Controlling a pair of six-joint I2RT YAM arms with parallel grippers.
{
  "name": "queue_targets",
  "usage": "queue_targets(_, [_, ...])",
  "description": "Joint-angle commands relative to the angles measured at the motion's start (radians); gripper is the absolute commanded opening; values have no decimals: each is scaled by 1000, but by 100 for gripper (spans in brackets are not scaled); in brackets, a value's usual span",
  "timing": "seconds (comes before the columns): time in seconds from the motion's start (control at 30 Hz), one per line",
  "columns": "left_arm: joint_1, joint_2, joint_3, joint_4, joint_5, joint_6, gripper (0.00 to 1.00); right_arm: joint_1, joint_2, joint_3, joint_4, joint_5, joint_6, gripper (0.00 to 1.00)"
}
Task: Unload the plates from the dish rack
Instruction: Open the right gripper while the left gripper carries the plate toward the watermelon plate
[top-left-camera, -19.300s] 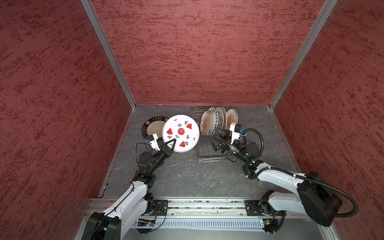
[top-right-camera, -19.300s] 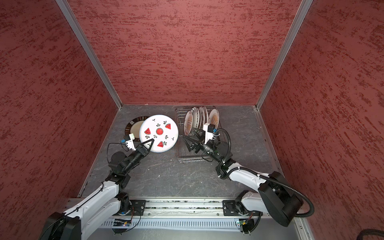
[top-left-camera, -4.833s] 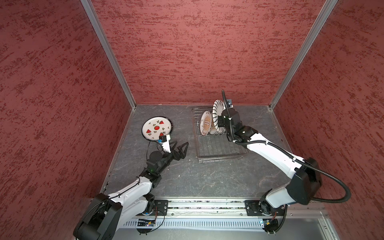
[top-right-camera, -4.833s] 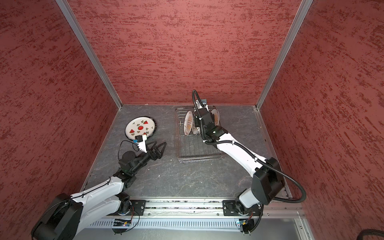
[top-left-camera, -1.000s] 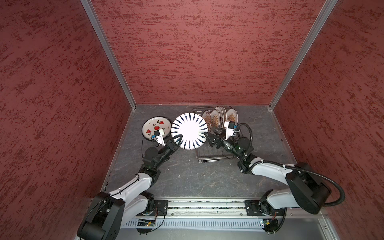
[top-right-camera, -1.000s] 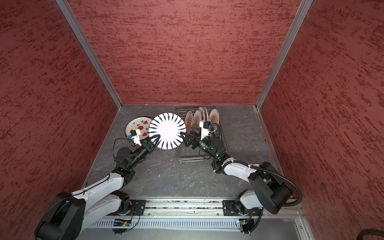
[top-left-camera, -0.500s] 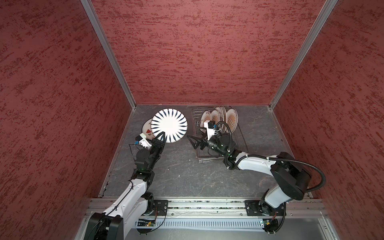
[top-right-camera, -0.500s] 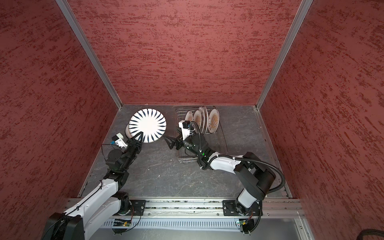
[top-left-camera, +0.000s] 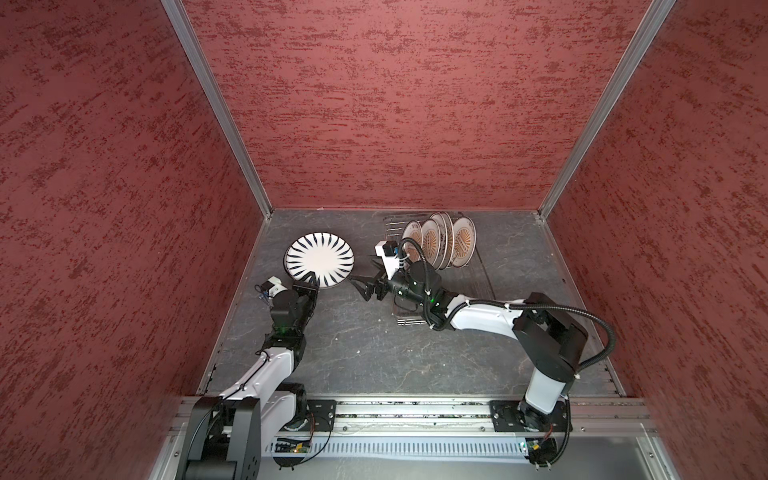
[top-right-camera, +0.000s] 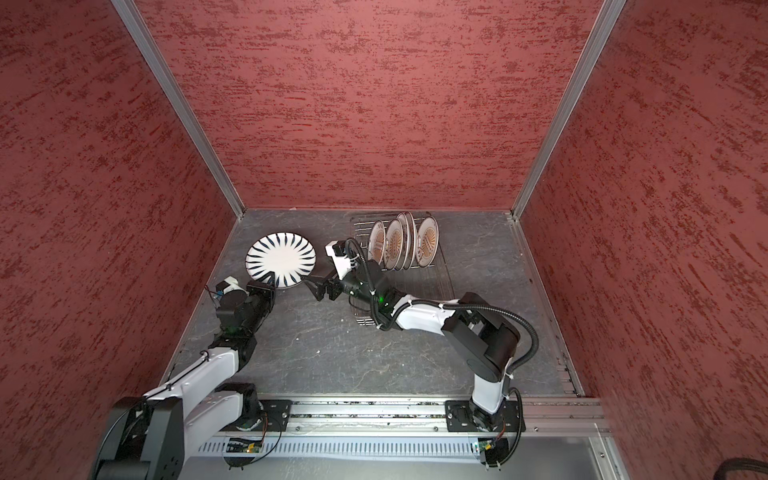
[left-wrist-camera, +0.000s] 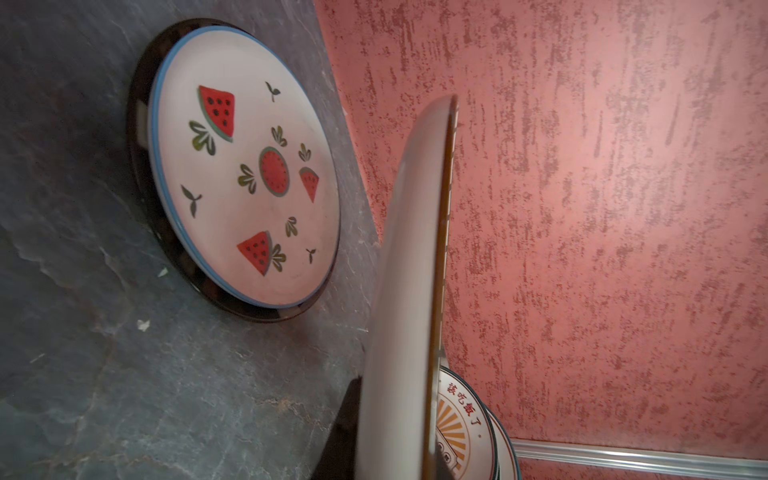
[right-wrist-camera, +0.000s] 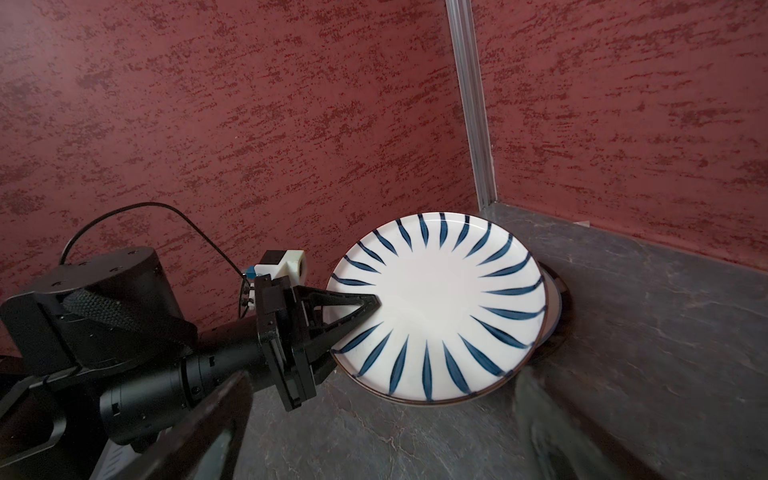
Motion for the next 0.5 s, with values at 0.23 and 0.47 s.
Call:
queue_targets(0.23, [30, 183, 144, 173, -97, 41, 3, 3, 68, 70, -26, -5, -24, 99])
queue_targets(0.47, [28, 323, 239, 131, -164, 110, 3, 3, 86, 92, -31, -12, -23, 99])
